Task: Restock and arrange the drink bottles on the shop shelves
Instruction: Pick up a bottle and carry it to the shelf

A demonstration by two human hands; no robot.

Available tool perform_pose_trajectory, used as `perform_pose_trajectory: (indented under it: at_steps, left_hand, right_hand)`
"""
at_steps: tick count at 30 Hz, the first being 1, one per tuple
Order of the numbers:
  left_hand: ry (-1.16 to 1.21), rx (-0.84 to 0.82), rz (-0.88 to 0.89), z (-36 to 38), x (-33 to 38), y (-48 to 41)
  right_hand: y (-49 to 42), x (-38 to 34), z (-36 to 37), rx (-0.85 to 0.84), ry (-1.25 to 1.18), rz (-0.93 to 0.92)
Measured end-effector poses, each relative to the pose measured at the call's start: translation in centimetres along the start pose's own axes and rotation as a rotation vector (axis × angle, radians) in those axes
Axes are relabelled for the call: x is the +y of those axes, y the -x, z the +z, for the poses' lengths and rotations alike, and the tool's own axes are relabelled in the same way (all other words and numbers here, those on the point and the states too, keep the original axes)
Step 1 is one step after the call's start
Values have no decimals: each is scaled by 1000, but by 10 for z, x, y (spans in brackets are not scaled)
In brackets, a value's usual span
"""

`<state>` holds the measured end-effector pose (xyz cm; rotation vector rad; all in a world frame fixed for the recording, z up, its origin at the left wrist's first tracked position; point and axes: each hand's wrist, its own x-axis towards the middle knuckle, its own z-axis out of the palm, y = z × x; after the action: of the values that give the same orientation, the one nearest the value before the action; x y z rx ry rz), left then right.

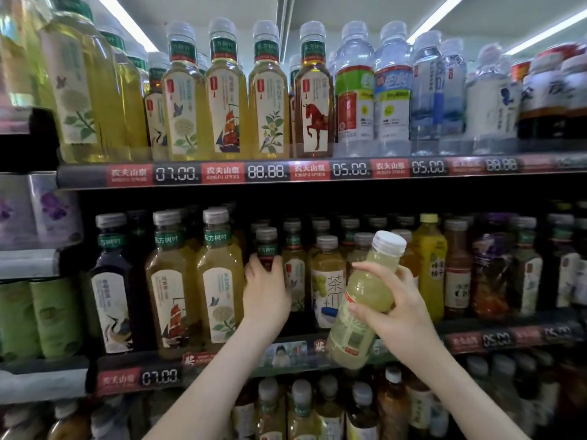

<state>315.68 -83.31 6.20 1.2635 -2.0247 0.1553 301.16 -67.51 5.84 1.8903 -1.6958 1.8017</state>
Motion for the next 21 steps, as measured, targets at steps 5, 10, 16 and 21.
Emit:
perform_pose_trajectory:
  at_steps: [5, 10, 16, 21]
  left_hand:
    - [150, 32, 150, -1, 8, 43]
    - [674, -573, 285, -15, 41, 101]
    - [779, -528, 7, 7, 33, 133]
    - [689, -712, 39, 30, 7, 174]
  right_hand:
    - [4, -7, -9, -2, -74, 141]
    - [19, -16, 2, -70, -96, 179]
    - [55, -5, 17, -268, -31, 160]
    - [89, 21, 5, -327, -13, 315]
